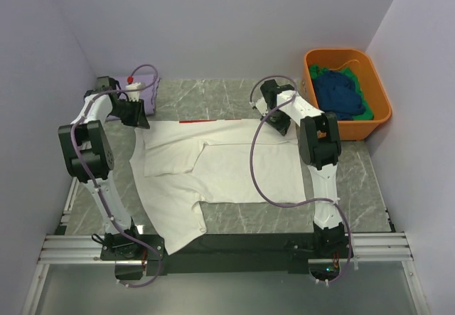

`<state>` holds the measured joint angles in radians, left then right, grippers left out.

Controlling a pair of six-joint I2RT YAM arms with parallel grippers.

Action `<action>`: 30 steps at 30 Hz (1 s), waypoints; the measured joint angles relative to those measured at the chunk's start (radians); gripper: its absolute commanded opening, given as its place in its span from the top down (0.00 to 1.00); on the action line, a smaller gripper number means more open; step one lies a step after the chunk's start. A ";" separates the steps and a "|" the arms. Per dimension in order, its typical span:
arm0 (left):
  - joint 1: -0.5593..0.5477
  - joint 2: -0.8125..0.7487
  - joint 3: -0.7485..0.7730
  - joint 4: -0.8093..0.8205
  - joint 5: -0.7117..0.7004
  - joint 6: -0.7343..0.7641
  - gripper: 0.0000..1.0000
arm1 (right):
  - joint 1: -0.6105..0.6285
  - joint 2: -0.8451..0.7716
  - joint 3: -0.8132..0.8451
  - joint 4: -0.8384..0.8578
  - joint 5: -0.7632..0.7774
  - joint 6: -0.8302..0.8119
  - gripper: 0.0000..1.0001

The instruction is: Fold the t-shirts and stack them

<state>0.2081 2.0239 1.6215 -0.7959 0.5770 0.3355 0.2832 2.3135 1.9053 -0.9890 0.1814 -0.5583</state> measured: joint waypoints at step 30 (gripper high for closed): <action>-0.402 -0.451 -0.295 0.061 -0.100 0.071 0.51 | -0.005 -0.154 0.037 -0.030 -0.060 0.077 0.48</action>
<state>-0.1936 1.5734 1.3262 -0.7353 0.4774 0.4065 0.2787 2.1593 1.9427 -1.0187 0.1219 -0.4816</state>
